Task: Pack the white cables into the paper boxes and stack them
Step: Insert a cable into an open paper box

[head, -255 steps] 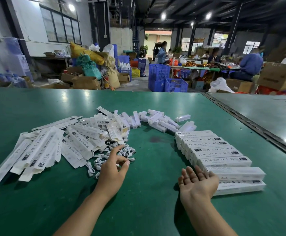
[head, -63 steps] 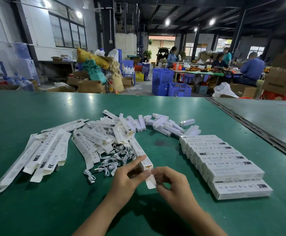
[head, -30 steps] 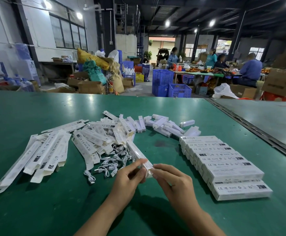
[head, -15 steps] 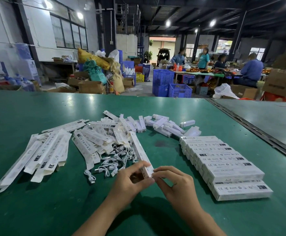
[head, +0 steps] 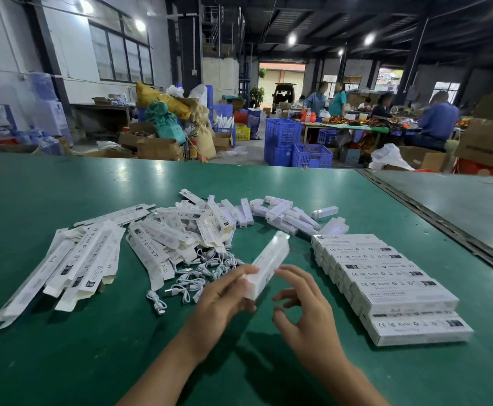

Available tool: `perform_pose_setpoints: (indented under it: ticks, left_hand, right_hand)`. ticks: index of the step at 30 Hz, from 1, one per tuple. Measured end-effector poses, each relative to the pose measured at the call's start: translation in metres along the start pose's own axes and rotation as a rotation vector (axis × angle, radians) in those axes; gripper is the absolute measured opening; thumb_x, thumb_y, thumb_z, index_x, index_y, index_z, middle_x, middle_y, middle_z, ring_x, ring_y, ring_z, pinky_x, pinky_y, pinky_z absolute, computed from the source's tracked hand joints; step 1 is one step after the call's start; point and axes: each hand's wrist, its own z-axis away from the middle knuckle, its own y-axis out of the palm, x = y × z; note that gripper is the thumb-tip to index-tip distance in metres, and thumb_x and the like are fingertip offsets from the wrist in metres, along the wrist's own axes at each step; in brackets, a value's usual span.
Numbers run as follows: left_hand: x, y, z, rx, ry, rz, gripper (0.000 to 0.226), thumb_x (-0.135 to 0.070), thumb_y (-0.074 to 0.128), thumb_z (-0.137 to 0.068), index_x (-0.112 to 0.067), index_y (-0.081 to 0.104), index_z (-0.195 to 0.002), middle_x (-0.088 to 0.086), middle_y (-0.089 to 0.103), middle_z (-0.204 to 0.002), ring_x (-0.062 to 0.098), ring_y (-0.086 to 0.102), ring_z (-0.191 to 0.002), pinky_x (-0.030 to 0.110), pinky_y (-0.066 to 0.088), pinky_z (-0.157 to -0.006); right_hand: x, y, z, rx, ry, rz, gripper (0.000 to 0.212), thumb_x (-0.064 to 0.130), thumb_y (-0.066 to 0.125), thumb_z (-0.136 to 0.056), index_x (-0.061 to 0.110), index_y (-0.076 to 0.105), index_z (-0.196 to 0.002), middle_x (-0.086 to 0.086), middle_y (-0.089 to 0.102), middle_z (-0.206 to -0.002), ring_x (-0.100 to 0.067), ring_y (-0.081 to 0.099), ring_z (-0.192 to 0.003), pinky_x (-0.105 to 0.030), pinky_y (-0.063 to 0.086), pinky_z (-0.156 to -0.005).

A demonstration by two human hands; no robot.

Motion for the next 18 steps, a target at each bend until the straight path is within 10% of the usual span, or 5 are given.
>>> perform_pose_setpoints:
  ticks: [6, 12, 18]
  left_hand:
    - [-0.017, -0.034, -0.001, 0.039, -0.205, 0.517, 0.032, -0.042, 0.061, -0.088, -0.013, 0.074, -0.092, 0.015, 0.055, -0.094, 0.025, 0.049, -0.081, 0.035, 0.054, -0.075]
    - [-0.007, -0.043, -0.011, -0.22, -0.212, 0.595, 0.051, -0.062, 0.057, -0.08, -0.018, 0.08, -0.084, 0.007, 0.045, -0.078, 0.019, 0.049, -0.071, 0.032, 0.053, -0.071]
    - [0.013, -0.007, -0.009, -0.337, -0.225, 0.431, 0.058, -0.037, 0.084, -0.061, -0.001, 0.069, -0.103, 0.014, 0.067, -0.092, 0.023, 0.064, -0.084, 0.028, 0.059, -0.065]
  right_hand:
    - [-0.012, -0.006, -0.004, 0.067, 0.203, 0.279, 0.077, 0.006, 0.076, -0.075, 0.037, 0.043, -0.137, 0.013, 0.028, -0.152, 0.003, 0.054, -0.092, -0.027, 0.051, -0.077]
    - [-0.008, -0.004, -0.005, 0.039, 0.149, 0.159, 0.027, 0.005, 0.08, -0.075, 0.024, 0.073, -0.093, 0.015, 0.065, -0.08, 0.001, 0.057, -0.069, -0.007, 0.038, -0.061]
    - [-0.004, 0.005, -0.002, 0.084, 0.2, 0.108, 0.019, 0.012, 0.078, -0.079, 0.026, 0.074, -0.091, 0.01, 0.065, -0.078, -0.009, 0.058, -0.068, -0.013, 0.041, -0.059]
